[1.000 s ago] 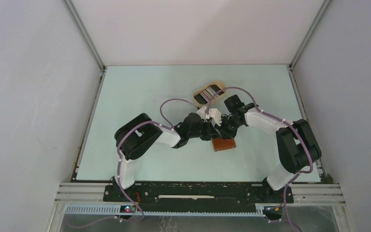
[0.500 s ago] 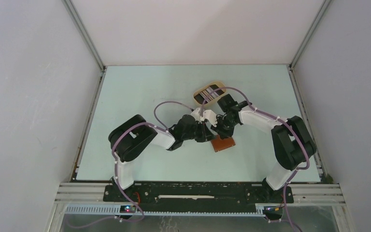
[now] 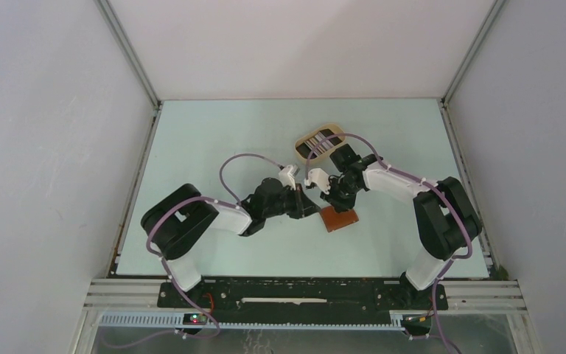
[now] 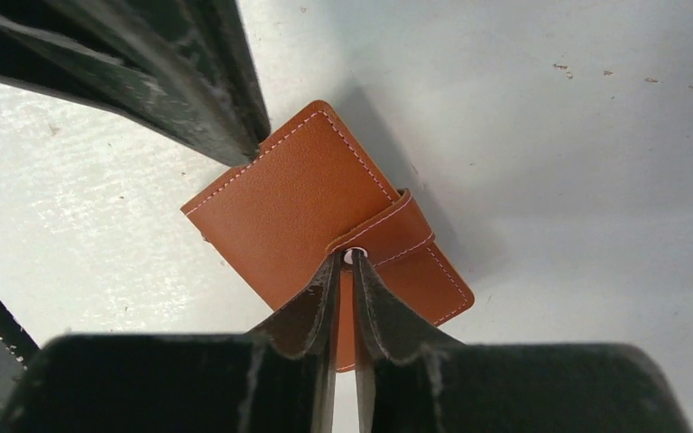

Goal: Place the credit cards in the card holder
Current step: Close the card holder at the center of the board.

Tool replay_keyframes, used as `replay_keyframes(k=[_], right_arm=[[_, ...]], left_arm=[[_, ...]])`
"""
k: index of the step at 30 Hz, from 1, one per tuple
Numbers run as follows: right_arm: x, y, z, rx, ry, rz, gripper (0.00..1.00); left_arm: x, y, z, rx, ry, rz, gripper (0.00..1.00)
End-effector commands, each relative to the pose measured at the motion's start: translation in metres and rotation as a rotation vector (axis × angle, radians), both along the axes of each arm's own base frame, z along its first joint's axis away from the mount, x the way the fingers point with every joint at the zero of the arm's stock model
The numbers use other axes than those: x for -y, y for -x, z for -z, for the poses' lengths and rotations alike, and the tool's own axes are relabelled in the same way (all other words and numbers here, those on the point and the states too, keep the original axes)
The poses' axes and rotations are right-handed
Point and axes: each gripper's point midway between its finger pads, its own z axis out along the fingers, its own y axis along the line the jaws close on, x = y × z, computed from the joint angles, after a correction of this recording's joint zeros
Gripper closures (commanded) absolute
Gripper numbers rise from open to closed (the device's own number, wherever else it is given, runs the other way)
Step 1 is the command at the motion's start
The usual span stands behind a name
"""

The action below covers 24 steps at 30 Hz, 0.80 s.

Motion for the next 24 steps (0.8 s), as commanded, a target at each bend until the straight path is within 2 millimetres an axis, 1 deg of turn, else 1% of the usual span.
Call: replay_keyframes(k=[1, 4, 7, 10, 15, 18, 20, 21, 24], right_arm=[[-0.008, 0.004, -0.005, 0.006, -0.026, -0.019, 0.81], [-0.009, 0.005, -0.008, 0.003, -0.041, -0.022, 0.78], [-0.009, 0.004, -0.014, 0.007, -0.058, -0.016, 0.72], [-0.007, 0.0, -0.025, 0.031, -0.084, -0.001, 0.68], [-0.004, -0.004, -0.048, 0.067, -0.146, 0.017, 0.66], [-0.004, -0.005, -0.061, 0.07, -0.193, 0.028, 0.66], [-0.006, -0.007, -0.065, 0.063, -0.222, 0.037, 0.67], [-0.007, -0.007, -0.064, 0.057, -0.222, 0.04, 0.69], [-0.006, -0.01, -0.051, 0.021, -0.191, 0.039, 0.79]], left_arm=[[-0.006, -0.005, -0.039, 0.186, 0.047, 0.012, 1.0], [-0.014, -0.003, -0.044, 0.229, 0.066, -0.008, 1.0], [-0.018, -0.001, -0.049, 0.256, 0.097, -0.021, 1.0], [-0.02, 0.001, -0.052, 0.273, 0.119, -0.025, 1.0], [-0.021, 0.005, -0.056, 0.285, 0.147, -0.018, 1.0], [-0.022, 0.007, -0.059, 0.3, 0.164, -0.018, 1.0], [-0.023, 0.007, -0.059, 0.303, 0.168, -0.019, 1.0], [-0.022, 0.007, -0.059, 0.302, 0.171, -0.018, 1.0], [-0.022, 0.008, -0.06, 0.301, 0.179, -0.015, 1.0]])
